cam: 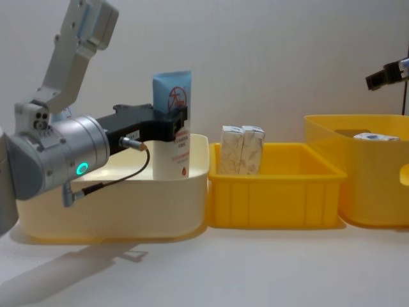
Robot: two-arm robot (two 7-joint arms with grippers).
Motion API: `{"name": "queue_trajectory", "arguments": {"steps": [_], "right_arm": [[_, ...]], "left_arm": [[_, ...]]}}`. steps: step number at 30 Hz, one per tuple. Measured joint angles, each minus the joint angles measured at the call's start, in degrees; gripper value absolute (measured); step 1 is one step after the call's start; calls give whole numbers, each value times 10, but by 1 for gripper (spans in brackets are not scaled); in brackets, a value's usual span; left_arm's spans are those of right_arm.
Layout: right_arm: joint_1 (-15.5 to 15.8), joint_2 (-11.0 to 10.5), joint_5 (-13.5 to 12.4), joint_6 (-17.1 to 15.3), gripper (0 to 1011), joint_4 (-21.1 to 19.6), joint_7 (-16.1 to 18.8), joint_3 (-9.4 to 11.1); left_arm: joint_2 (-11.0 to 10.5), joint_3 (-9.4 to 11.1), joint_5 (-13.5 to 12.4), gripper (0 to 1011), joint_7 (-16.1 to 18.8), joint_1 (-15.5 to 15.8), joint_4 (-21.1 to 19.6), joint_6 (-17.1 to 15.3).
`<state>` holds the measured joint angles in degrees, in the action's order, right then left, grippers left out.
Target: Bimanual collaborative sorting of washing and personal care products
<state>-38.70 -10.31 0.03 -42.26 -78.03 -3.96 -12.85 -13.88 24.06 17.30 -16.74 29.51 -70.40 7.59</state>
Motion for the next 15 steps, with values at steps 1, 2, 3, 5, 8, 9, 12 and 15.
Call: {"name": "queue_trajectory", "arguments": {"steps": [1,2,3,5,8,9,12,15], "right_arm": [[0,0,0,0,1001,0,0,0],[0,0,0,0,1001,0,0,0],[0,0,0,0,1001,0,0,0],[0,0,0,0,1001,0,0,0],[0,0,0,0,1001,0,0,0],[0,0,0,0,1001,0,0,0],[0,0,0,0,1001,0,0,0],[0,0,0,0,1001,0,0,0]], "left_arm": [[1,-1,1,227,-3,2,1,3],[2,-1,1,227,-5,3,2,5],[2,-1,2,227,-6,3,2,7],[4,-2,3,227,-9,5,3,10],[6,-5,5,227,-13,8,4,15],[6,-5,5,227,-14,9,4,16],[6,-8,5,227,-16,10,3,19],[5,-12,2,227,-16,11,-3,21]]}}
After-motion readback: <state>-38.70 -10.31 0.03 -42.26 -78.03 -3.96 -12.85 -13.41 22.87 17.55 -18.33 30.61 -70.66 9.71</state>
